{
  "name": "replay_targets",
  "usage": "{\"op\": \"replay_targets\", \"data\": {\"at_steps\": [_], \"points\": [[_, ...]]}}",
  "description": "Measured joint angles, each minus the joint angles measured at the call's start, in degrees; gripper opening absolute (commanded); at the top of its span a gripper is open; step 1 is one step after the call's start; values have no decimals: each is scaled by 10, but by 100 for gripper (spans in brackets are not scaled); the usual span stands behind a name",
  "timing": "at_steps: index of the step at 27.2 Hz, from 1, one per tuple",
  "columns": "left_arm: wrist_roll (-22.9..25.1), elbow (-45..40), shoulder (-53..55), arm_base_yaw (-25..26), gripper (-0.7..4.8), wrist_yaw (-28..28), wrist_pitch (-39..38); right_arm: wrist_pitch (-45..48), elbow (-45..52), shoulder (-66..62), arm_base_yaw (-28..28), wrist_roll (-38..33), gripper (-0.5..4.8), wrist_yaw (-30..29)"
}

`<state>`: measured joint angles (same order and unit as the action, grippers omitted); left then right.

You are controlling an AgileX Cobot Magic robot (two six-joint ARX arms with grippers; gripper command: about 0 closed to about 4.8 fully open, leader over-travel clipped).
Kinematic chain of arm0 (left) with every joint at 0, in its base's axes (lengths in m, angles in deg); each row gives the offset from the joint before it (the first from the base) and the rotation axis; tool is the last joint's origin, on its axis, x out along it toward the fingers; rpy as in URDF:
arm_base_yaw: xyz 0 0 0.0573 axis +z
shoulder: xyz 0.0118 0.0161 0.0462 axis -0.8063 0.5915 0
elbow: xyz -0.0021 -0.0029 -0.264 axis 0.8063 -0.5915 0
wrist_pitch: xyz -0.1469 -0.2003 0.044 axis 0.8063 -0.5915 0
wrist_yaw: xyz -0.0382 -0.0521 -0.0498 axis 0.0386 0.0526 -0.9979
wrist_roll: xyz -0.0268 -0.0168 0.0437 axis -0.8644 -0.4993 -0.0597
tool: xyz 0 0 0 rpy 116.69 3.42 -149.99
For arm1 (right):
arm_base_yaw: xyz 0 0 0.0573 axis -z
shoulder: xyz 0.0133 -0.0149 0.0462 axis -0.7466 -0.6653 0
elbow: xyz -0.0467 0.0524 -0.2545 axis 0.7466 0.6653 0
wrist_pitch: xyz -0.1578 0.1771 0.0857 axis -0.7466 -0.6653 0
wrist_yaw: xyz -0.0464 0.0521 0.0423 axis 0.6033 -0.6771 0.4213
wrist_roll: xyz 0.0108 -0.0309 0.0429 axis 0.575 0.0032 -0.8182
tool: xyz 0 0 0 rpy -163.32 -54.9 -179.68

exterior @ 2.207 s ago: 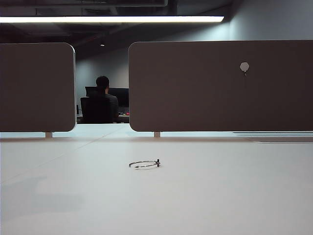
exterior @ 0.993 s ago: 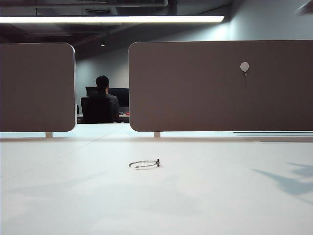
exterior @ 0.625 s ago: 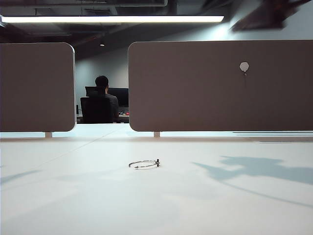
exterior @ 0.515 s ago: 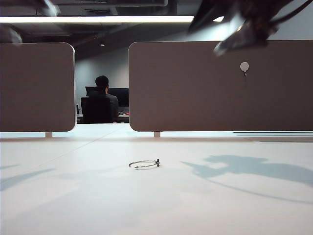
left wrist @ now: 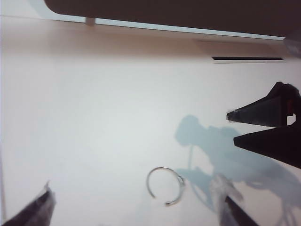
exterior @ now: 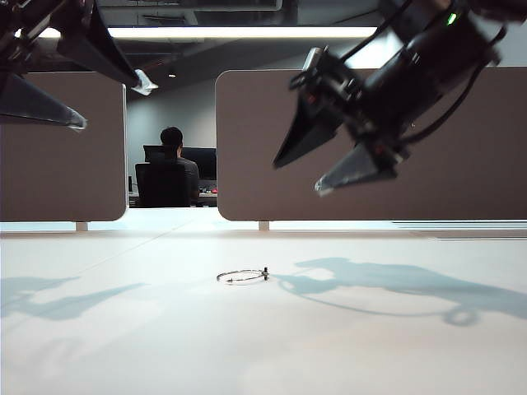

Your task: Hang the earring on the hook.

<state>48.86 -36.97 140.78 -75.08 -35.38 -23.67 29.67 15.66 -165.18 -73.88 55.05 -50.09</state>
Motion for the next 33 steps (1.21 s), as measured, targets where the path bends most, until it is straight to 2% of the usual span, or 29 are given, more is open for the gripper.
{"op": "replay_targets", "data": {"at_steps": [5,9,14,16,19,20,22,23,25,26,28,29,33], "points": [[30,0,0,0,479,17,-3,-5,-5,-70,-8,0,427,5],[31,0,0,0,479,29,-14,2,-25,-103,-20,0,427,8],[33,0,0,0,479,30,-17,2,-42,-144,-50,0,425,45],[48,0,0,0,479,30,-19,11,-50,-162,-62,2,423,61],[56,0,0,0,479,30,-21,33,-54,-176,-71,3,351,94],[56,0,0,0,479,30,-25,39,-55,-181,-71,5,307,101],[57,0,0,0,479,30,-33,35,-56,-183,-71,5,177,108],[57,0,0,0,479,30,-36,31,-57,-184,-70,5,147,116],[57,0,0,0,479,30,-38,21,-57,-184,-69,6,150,119],[57,0,0,0,479,30,-38,18,-58,-183,-69,6,172,118],[57,0,0,0,479,30,-38,17,-58,-183,-70,8,268,118],[57,0,0,0,479,30,-38,17,-58,-183,-70,9,295,112],[57,0,0,0,479,30,-38,10,-59,-180,-75,10,300,109]]}}
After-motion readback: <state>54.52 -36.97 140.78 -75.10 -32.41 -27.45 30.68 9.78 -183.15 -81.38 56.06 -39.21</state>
